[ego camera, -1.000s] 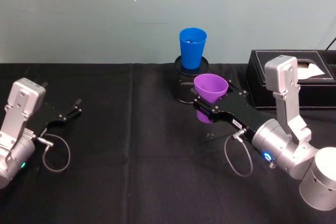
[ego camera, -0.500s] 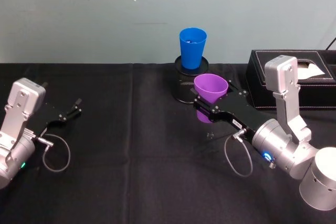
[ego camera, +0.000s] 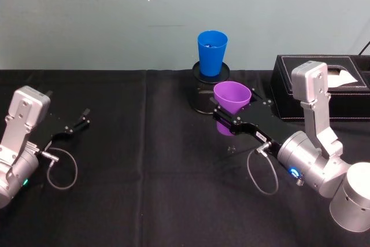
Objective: Pick up one cup with a gripper and tap it against the other cup.
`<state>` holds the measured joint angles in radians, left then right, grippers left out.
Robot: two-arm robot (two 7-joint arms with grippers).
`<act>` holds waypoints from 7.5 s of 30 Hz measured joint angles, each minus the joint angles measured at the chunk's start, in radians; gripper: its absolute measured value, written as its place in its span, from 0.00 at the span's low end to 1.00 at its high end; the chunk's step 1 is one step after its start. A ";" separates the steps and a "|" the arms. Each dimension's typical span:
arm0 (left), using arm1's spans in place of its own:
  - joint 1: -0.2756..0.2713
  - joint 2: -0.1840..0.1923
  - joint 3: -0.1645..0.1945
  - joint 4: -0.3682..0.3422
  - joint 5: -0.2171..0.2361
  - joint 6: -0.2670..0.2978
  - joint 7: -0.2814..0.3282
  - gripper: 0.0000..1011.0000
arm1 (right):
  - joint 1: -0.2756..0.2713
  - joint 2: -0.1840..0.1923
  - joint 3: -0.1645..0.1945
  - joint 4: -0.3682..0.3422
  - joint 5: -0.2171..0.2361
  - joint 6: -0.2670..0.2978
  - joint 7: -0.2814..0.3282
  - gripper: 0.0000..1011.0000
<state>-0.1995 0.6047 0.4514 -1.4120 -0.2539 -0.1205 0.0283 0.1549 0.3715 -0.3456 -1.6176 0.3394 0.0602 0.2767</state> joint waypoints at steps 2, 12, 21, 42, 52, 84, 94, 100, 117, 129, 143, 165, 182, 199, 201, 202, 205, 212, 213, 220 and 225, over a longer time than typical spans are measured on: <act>0.000 0.000 0.000 0.000 0.000 0.000 0.000 0.99 | 0.000 0.000 0.000 0.000 0.000 0.000 0.000 0.73; 0.000 0.000 0.000 0.000 0.000 0.000 0.000 0.99 | 0.000 0.000 0.000 0.000 0.000 0.000 0.000 0.73; 0.000 0.000 0.000 0.000 0.000 0.000 0.000 0.99 | 0.000 0.000 0.000 0.000 0.000 0.000 0.000 0.73; 0.000 0.000 0.000 0.000 0.000 0.000 0.000 0.99 | 0.000 0.000 0.000 0.000 0.000 0.000 0.000 0.73; 0.000 0.000 0.000 0.000 0.000 0.000 0.000 0.99 | 0.000 0.000 0.000 0.000 0.000 0.000 0.000 0.73; 0.000 0.000 0.000 0.000 0.000 0.000 0.000 0.99 | 0.071 -0.044 0.006 0.080 -0.048 0.007 0.022 0.73; 0.000 0.000 0.000 0.000 0.000 0.000 0.000 0.99 | 0.200 -0.097 0.009 0.247 -0.029 0.038 0.062 0.73; 0.000 0.000 0.000 0.000 0.000 0.000 0.000 0.99 | 0.241 -0.118 0.006 0.300 -0.025 0.037 0.067 0.73; 0.000 0.000 0.000 0.000 0.000 0.000 0.000 0.99 | 0.342 -0.160 -0.008 0.431 -0.039 0.021 0.071 0.73; 0.000 0.000 0.000 0.000 0.000 0.000 0.000 0.99 | 0.382 -0.181 -0.011 0.489 -0.049 0.010 0.077 0.73; 0.000 0.000 0.000 0.000 0.000 0.000 0.000 0.99 | 0.386 -0.185 -0.010 0.492 -0.050 0.010 0.078 0.73; 0.000 0.000 0.000 0.000 0.000 0.000 0.000 0.99 | 0.386 -0.184 -0.010 0.492 -0.050 0.011 0.078 0.73; 0.000 0.000 0.000 0.000 0.000 0.000 0.000 0.99 | 0.386 -0.184 -0.010 0.492 -0.050 0.011 0.078 0.73; 0.000 0.000 0.000 0.000 0.000 0.000 0.000 0.99 | 0.386 -0.184 -0.010 0.492 -0.050 0.011 0.078 0.73; 0.000 0.000 0.000 0.000 0.000 0.000 0.000 0.99 | 0.386 -0.184 -0.010 0.492 -0.050 0.011 0.078 0.73; 0.000 0.000 0.000 0.000 0.000 0.000 0.000 0.99 | 0.386 -0.184 -0.010 0.492 -0.050 0.011 0.078 0.73; 0.000 0.000 0.000 0.000 0.000 0.000 0.000 0.99 | 0.386 -0.184 -0.010 0.492 -0.050 0.011 0.078 0.73; 0.000 0.000 0.000 0.000 0.000 0.000 0.000 0.99 | 0.386 -0.184 -0.010 0.492 -0.050 0.011 0.078 0.73; 0.000 0.000 0.000 0.000 0.000 0.000 0.000 0.99 | 0.386 -0.184 -0.010 0.492 -0.050 0.011 0.078 0.73; 0.000 0.000 0.000 0.000 0.000 0.000 0.000 0.99 | 0.386 -0.184 -0.010 0.492 -0.050 0.011 0.078 0.73; 0.000 0.000 0.000 0.000 0.000 0.000 0.000 0.99 | 0.386 -0.184 -0.010 0.492 -0.050 0.011 0.078 0.73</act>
<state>-0.1996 0.6047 0.4513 -1.4119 -0.2539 -0.1205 0.0283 0.5408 0.1874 -0.3557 -1.1254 0.2892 0.0710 0.3545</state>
